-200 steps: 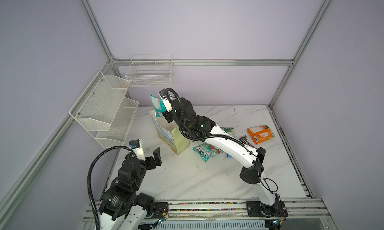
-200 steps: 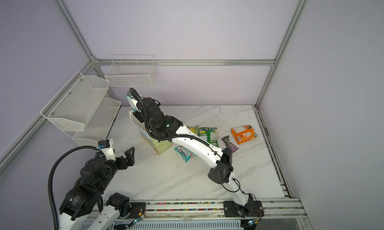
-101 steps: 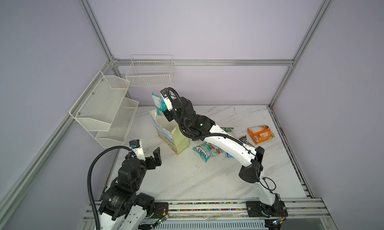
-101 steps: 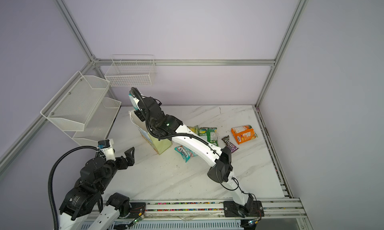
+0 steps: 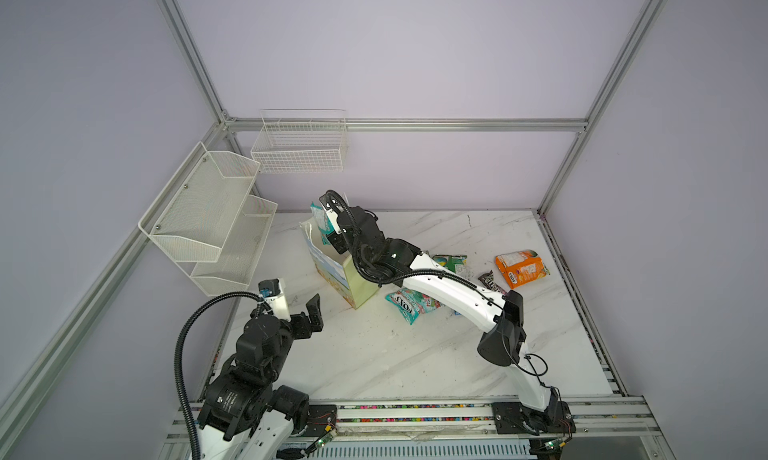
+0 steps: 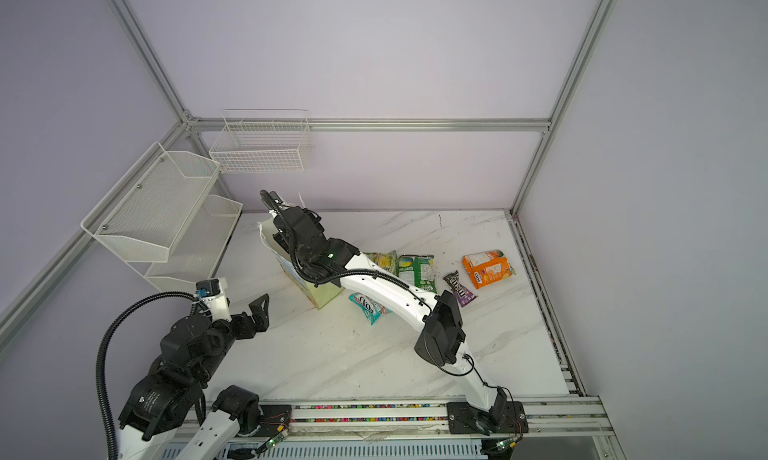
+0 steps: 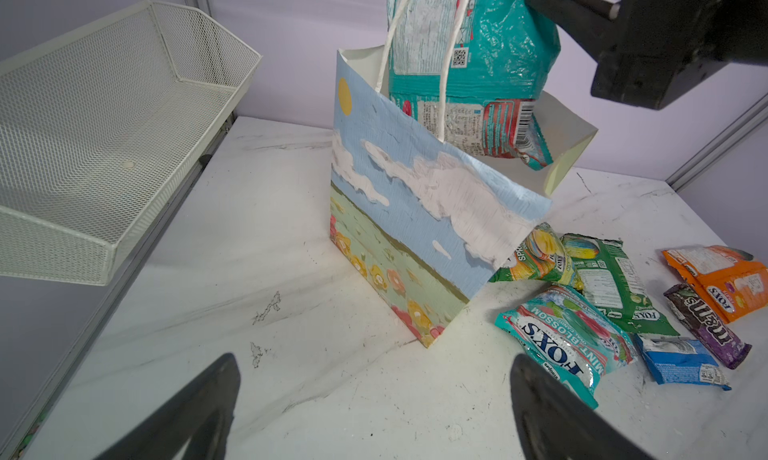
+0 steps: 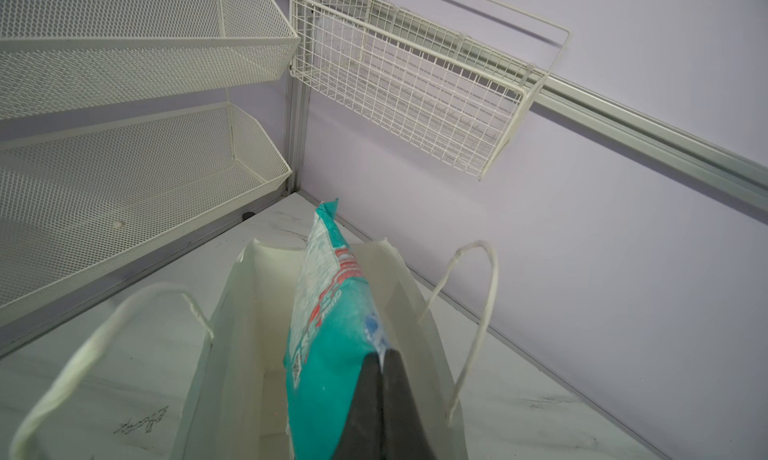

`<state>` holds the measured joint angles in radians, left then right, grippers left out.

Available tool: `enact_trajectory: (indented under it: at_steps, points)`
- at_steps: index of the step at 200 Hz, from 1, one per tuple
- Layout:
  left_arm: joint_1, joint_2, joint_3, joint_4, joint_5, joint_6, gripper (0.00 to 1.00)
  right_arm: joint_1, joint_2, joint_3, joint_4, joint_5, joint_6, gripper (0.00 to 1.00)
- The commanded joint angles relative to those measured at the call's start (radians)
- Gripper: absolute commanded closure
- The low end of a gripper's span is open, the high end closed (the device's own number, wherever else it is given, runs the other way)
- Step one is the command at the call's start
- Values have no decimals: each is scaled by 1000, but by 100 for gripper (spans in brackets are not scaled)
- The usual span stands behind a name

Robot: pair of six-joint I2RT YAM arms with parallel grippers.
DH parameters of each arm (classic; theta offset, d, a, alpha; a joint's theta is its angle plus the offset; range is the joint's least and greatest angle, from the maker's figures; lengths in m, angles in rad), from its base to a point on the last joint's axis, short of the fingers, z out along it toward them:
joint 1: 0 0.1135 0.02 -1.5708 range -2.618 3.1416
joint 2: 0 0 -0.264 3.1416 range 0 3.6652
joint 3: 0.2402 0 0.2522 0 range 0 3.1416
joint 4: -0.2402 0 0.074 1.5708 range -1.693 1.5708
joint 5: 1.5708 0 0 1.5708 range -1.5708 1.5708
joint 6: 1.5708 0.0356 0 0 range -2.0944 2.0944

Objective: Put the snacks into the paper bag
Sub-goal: 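Lower the teal candy bag into the paper bag's opening with the right gripper, then open the right gripper and raise it out of the paper bag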

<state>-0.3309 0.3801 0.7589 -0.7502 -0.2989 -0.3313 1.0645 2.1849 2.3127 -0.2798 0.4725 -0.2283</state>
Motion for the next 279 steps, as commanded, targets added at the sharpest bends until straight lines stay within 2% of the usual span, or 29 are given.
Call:
enact_trajectory:
  at_steps: [1,129,147,165,194,279]
  points:
    - [-4,-4,-11,20,6,-5,0,-6,-70,0,71,31,11,100]
    - [-4,-4,-11,21,3,-5,0,-6,-93,-29,87,41,18,100]
    - [-5,-4,-11,21,3,-5,0,-6,-97,-29,87,40,19,94]
    - [-5,-4,-10,21,2,-5,0,-6,-104,-29,84,30,23,79]
    - [-5,-4,-12,20,2,-5,0,-5,-124,-28,82,9,31,64]
    - [-5,-3,-11,22,1,-5,0,5,-211,-95,99,-13,57,57]
